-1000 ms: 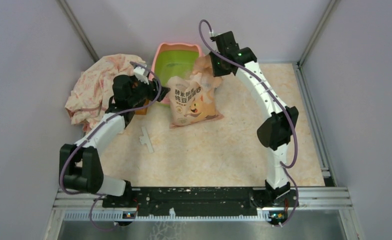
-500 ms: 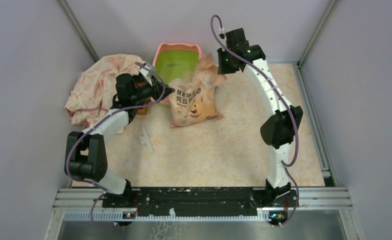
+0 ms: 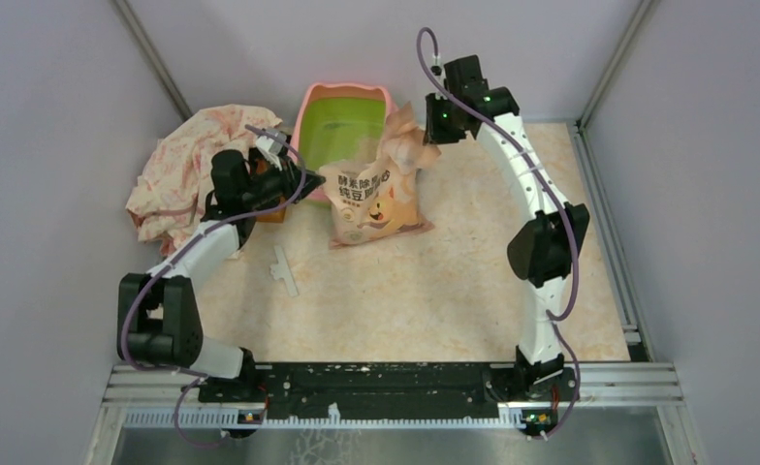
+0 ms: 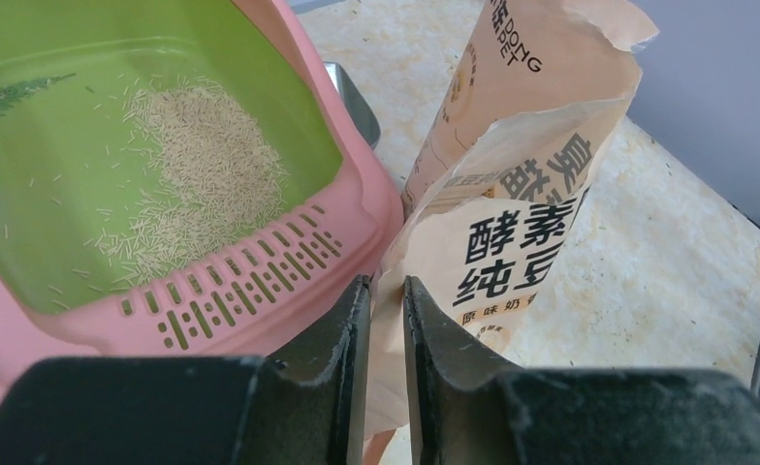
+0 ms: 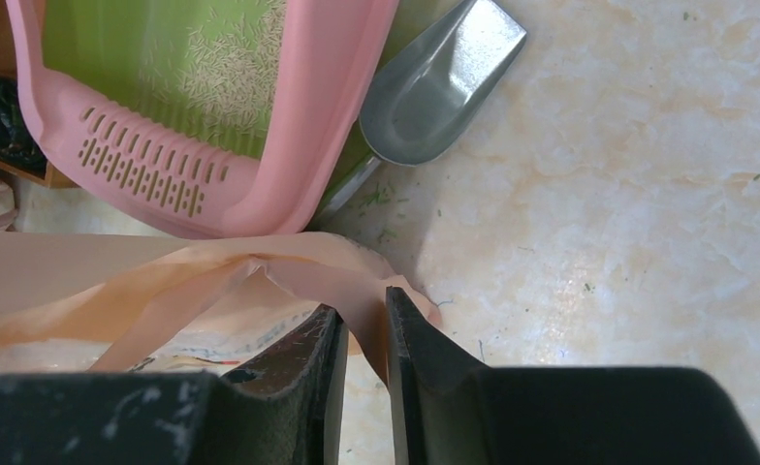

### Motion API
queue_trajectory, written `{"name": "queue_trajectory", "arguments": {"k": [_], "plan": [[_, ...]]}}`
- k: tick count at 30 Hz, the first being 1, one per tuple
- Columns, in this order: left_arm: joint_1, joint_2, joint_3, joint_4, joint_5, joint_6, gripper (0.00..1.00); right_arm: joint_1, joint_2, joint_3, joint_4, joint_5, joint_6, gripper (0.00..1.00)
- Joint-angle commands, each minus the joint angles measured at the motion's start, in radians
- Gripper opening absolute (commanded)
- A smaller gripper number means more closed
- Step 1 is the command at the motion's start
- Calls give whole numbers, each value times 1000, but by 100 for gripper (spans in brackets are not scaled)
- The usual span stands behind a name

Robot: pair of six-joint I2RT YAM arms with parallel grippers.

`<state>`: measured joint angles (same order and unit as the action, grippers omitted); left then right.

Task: Fill the litter box with clean litter
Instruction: Adjust the cat litter bag at the center of the board.

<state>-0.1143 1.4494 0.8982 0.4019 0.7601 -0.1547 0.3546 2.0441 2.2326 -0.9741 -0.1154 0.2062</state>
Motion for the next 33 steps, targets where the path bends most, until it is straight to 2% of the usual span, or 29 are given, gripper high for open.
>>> {"name": "queue_trajectory", "arguments": {"k": [1,3,5,6,12,18,22,25,26,27,29,33], "plan": [[12,-28,31,-44,4,12,24,-18,-38,49,29,-25,27,22],[13,-34,31,-47,9,13,24,-19,-51,71,-1,-31,24,34],[13,-39,28,-44,13,13,25,-19,-93,73,-22,-23,29,53],[13,-41,27,-46,12,14,25,-18,-116,72,-32,-15,36,57],[12,-43,30,-45,13,13,25,-3,-252,37,-99,-64,174,60],[12,-35,34,-52,5,15,25,151,-413,-175,7,-37,417,60],[13,-36,28,-53,0,14,25,216,-447,-252,70,-52,569,72],[12,-31,29,-45,3,3,25,260,-435,-296,104,-24,692,78],[13,-27,30,-45,4,1,25,298,-434,-302,104,37,736,92],[12,-27,31,-45,4,0,25,328,-435,-303,99,101,782,98],[12,-28,30,-45,3,2,25,369,-430,-295,106,187,863,98],[12,-20,36,-44,8,-2,25,407,-377,-182,124,137,973,98]]}}
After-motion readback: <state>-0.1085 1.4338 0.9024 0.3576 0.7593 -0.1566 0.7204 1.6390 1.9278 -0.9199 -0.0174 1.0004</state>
